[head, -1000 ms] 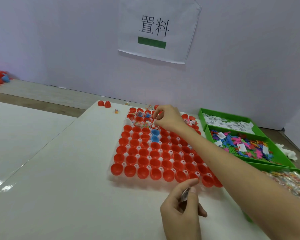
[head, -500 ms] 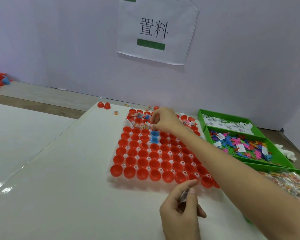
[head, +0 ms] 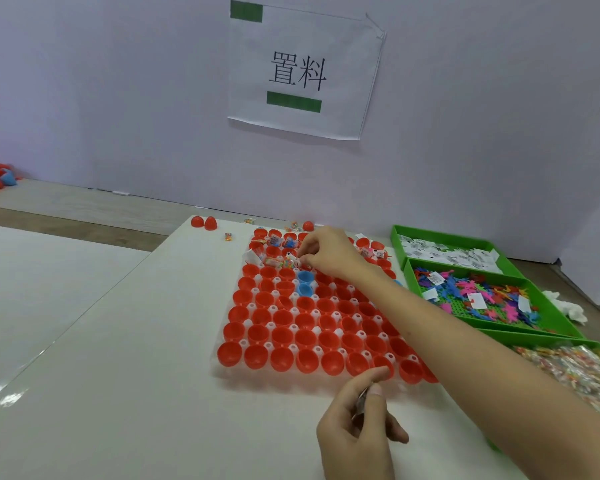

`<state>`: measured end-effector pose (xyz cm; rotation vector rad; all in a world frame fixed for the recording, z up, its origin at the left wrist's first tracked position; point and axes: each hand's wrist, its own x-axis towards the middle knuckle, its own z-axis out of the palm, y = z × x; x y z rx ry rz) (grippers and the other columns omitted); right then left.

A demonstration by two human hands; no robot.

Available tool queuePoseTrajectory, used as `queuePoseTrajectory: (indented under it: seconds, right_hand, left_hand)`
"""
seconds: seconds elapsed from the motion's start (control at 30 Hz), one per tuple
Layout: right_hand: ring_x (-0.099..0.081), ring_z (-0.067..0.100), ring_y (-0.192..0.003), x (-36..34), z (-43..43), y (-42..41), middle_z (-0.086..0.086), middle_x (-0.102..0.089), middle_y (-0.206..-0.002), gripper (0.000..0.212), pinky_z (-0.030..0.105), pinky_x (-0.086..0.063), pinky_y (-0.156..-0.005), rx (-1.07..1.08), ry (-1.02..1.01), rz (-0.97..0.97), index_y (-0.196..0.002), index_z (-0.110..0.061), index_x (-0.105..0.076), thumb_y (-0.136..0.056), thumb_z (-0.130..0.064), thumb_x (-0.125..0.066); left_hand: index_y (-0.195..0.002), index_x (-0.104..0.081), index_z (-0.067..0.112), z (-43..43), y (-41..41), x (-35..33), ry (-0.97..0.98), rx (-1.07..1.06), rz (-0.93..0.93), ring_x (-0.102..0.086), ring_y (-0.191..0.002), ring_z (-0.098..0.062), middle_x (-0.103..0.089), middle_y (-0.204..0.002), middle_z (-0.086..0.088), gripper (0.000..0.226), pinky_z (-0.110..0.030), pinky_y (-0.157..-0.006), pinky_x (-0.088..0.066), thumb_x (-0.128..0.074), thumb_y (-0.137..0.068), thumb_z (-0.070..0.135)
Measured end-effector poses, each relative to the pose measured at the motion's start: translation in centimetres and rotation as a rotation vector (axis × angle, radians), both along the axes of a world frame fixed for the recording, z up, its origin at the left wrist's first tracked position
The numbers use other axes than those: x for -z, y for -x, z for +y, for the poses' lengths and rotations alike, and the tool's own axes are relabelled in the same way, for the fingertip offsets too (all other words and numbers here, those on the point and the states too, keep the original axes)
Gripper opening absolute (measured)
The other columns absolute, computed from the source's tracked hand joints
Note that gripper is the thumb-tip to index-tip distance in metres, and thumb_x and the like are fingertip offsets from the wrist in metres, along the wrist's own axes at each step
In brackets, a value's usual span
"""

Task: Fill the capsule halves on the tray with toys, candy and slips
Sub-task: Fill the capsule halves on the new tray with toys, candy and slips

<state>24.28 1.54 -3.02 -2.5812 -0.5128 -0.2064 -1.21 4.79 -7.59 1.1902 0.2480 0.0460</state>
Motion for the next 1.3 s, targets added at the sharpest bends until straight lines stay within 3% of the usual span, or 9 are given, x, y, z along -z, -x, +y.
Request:
queuePoseTrajectory:
  seconds: [0.17,0.3,0.57,0.67,0.77,0.93,1.03,1.13,1.3]
  right_hand:
    - [-0.069,0.016,-0.090,-0.2,0.1,0.7,0.005,-0.073,-0.108,0.019,0.031,-0.059,-0.085,-0.038,0.088,-0.042,-0.107,-0.012,-0.075,-0.091,-0.006,-0.066]
    - [-0.068,0.015,-0.093,-0.4,0.1,1.4,0.002,-0.073,-0.108,0.022,0.038,-0.056,-0.095,-0.063,0.161,-0.077,-0.112,-0.015,-0.074,-0.093,-0.009,-0.065]
    - [-0.068,0.013,-0.091,-0.8,-1.2,1.4,0.002,-0.074,-0.102,0.024,0.031,-0.057,-0.088,-0.019,-0.078,-0.113,-0.106,-0.014,-0.075,-0.091,-0.005,-0.058]
    - [-0.064,0.005,-0.078,-1.5,-3.4,0.8,-0.005,-0.073,-0.090,0.023,0.022,-0.055,-0.080,0.078,-0.191,-0.184,-0.096,-0.015,-0.077,-0.088,-0.004,-0.059]
    - [-0.062,0.004,-0.075,-1.9,-7.6,-0.1,-0.001,-0.075,-0.092,0.023,0.015,-0.050,-0.075,0.243,-0.214,-0.207,-0.095,-0.015,-0.077,-0.090,-0.004,-0.058]
    - [-0.067,0.024,-0.096,-1.0,-17.6,-1.1,0.007,-0.075,-0.102,0.014,0.037,-0.053,-0.092,0.710,-0.095,-0.114,-0.100,-0.011,-0.074,-0.093,-0.013,-0.062]
    - [-0.064,0.027,-0.092,-0.1,-21.6,-1.1,0.008,-0.072,-0.094,0.019,0.045,-0.046,-0.100,0.913,0.000,0.100,-0.088,-0.007,-0.067,-0.090,-0.026,-0.068]
    - [-0.059,0.029,-0.090,0.1,-22.7,-1.6,0.009,-0.064,-0.093,0.031,0.045,-0.047,-0.099,0.936,-0.053,0.250,-0.081,-0.008,-0.054,-0.086,-0.032,-0.072]
    - [-0.057,0.030,-0.092,0.2,-22.3,-2.6,0.007,-0.059,-0.081,0.020,0.048,-0.036,-0.105,1.005,-0.037,0.211,-0.076,-0.009,-0.052,-0.085,-0.018,-0.068]
  left_hand:
    - [-0.078,-0.079,0.022,0.0,-0.2,0.2,0.023,0.001,-0.003,-0.054,-0.044,-0.021,-0.047,-0.044,-0.005,0.044,-0.034,-0.065,-0.049,-0.052,-0.093,-0.009]
    - [-0.079,-0.079,0.019,0.0,-0.5,0.4,0.050,0.000,0.001,-0.053,-0.043,-0.023,-0.047,-0.045,-0.008,0.045,-0.037,-0.062,-0.048,-0.049,-0.093,-0.011]
    - [-0.077,-0.080,0.013,0.1,-0.9,0.7,0.132,0.016,-0.013,-0.051,-0.041,-0.027,-0.045,-0.047,-0.012,0.048,-0.027,-0.044,-0.048,-0.044,-0.093,-0.014]
    - [-0.078,-0.079,0.009,0.1,-0.9,0.4,0.189,0.031,-0.001,-0.053,-0.041,-0.029,-0.047,-0.050,-0.015,0.049,-0.027,-0.043,-0.048,-0.039,-0.094,-0.014]
    - [-0.084,-0.077,0.006,-0.1,-0.8,0.2,0.188,0.055,-0.009,-0.058,-0.044,-0.031,-0.051,-0.052,-0.016,0.047,-0.028,-0.045,-0.051,-0.037,-0.095,-0.015]
    - [-0.097,-0.070,0.003,-0.1,-0.4,-0.3,0.149,0.133,-0.046,-0.064,-0.047,-0.031,-0.062,-0.056,-0.019,0.034,-0.027,-0.046,-0.053,-0.041,-0.096,-0.013]
    - [-0.101,-0.065,0.004,-0.1,-0.3,-0.5,0.126,0.167,-0.074,-0.065,-0.047,-0.031,-0.067,-0.062,-0.025,0.027,-0.028,-0.046,-0.054,-0.044,-0.095,-0.012]
    - [-0.104,-0.060,0.006,-0.4,-0.2,-0.5,0.097,0.199,-0.089,-0.066,-0.049,-0.030,-0.071,-0.068,-0.022,0.020,-0.027,-0.049,-0.054,-0.048,-0.094,-0.009]
    - [-0.092,-0.063,0.001,-0.3,-0.8,-0.2,0.004,0.253,-0.062,-0.069,-0.054,-0.028,-0.074,-0.071,-0.015,0.011,-0.029,-0.055,-0.056,-0.053,-0.094,-0.001]
